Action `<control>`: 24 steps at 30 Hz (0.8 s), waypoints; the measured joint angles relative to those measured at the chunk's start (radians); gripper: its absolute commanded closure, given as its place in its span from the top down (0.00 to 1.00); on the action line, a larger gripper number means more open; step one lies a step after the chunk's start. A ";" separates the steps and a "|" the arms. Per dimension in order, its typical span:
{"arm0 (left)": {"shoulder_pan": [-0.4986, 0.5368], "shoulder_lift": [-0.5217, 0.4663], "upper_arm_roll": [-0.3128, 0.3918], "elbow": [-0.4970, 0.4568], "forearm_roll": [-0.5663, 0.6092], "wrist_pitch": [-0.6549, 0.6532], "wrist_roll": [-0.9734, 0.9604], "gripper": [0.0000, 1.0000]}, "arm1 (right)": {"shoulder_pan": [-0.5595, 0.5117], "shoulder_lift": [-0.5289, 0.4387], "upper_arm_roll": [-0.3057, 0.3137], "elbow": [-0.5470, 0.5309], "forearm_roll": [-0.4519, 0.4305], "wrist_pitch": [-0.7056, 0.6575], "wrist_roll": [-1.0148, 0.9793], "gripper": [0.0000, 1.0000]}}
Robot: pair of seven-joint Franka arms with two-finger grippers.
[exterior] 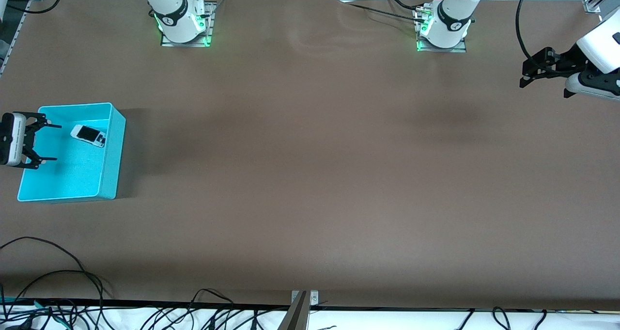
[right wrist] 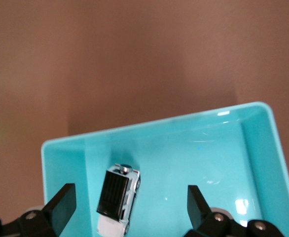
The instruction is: Wind and store white jeep toy
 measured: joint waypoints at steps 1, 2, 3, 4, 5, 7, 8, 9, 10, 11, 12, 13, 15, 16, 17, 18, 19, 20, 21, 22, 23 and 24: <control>0.000 0.000 0.000 0.000 0.000 0.000 0.000 1.00 | 0.008 -0.007 0.000 0.008 0.000 -0.014 0.039 1.00; 0.000 0.000 0.000 0.000 0.000 0.000 0.000 1.00 | 0.021 -0.017 0.001 0.018 0.000 -0.031 0.091 1.00; 0.000 0.000 0.000 0.000 0.000 0.000 0.000 1.00 | 0.032 -0.027 0.001 0.024 0.000 -0.042 0.135 1.00; 0.000 0.000 0.000 0.000 0.000 0.000 0.000 1.00 | 0.046 -0.038 0.001 0.029 0.000 -0.052 0.186 1.00; 0.000 0.000 0.000 0.000 0.000 0.000 0.000 1.00 | 0.060 -0.049 0.002 0.032 0.000 -0.060 0.232 1.00; 0.000 0.000 0.000 0.000 0.000 0.000 0.000 1.00 | 0.093 -0.073 0.002 0.037 0.000 -0.067 0.333 1.00; 0.000 0.000 0.000 0.000 0.000 0.000 0.000 1.00 | 0.108 -0.085 0.002 0.037 0.000 -0.069 0.379 1.00; 0.000 0.000 0.000 0.000 0.000 0.000 0.000 1.00 | 0.125 -0.097 0.002 0.037 0.000 -0.071 0.433 1.00; 0.000 0.000 0.000 0.000 0.000 0.000 0.000 1.00 | 0.140 -0.108 0.002 0.037 0.000 -0.073 0.480 1.00; 0.000 0.000 0.000 0.000 0.000 0.000 0.000 1.00 | 0.155 -0.118 0.002 0.038 -0.001 -0.074 0.529 1.00; 0.000 0.000 0.000 0.000 0.000 0.000 0.000 1.00 | 0.166 -0.126 0.002 0.038 -0.001 -0.074 0.568 1.00; 0.000 0.000 0.000 0.000 0.000 -0.001 0.000 1.00 | 0.178 -0.133 0.002 0.040 -0.002 -0.075 0.612 1.00; 0.000 0.000 0.000 0.000 0.000 -0.001 0.000 1.00 | 0.198 -0.143 0.002 0.047 -0.002 -0.080 0.694 1.00; 0.000 0.000 0.000 0.000 0.000 -0.001 0.000 1.00 | 0.206 -0.146 0.002 0.055 -0.003 -0.083 0.732 1.00; 0.000 0.000 0.000 0.000 0.000 -0.001 0.000 1.00 | 0.215 -0.147 0.002 0.066 -0.005 -0.086 0.778 1.00; 0.000 0.000 0.000 0.000 0.000 -0.001 0.000 1.00 | 0.222 -0.148 0.002 0.077 -0.009 -0.089 0.817 1.00; 0.000 0.000 0.000 0.000 0.000 -0.002 0.000 1.00 | 0.228 -0.148 0.002 0.090 -0.013 -0.093 0.861 1.00; 0.000 0.000 0.000 0.000 0.000 -0.002 0.000 1.00 | 0.233 -0.148 0.002 0.100 -0.016 -0.098 0.895 1.00; 0.000 0.000 0.000 0.000 0.000 -0.002 0.000 1.00 | 0.238 -0.148 0.002 0.110 -0.018 -0.104 0.934 1.00; 0.000 0.000 0.000 0.000 0.000 -0.002 0.000 1.00 | 0.241 -0.148 0.002 0.118 -0.019 -0.110 0.966 1.00; 0.000 0.000 0.000 0.000 0.000 -0.002 0.000 1.00 | 0.244 -0.148 0.002 0.123 -0.021 -0.115 0.992 1.00; 0.000 0.000 0.000 0.000 0.000 -0.002 0.000 1.00 | 0.247 -0.148 0.002 0.128 -0.023 -0.120 1.021 1.00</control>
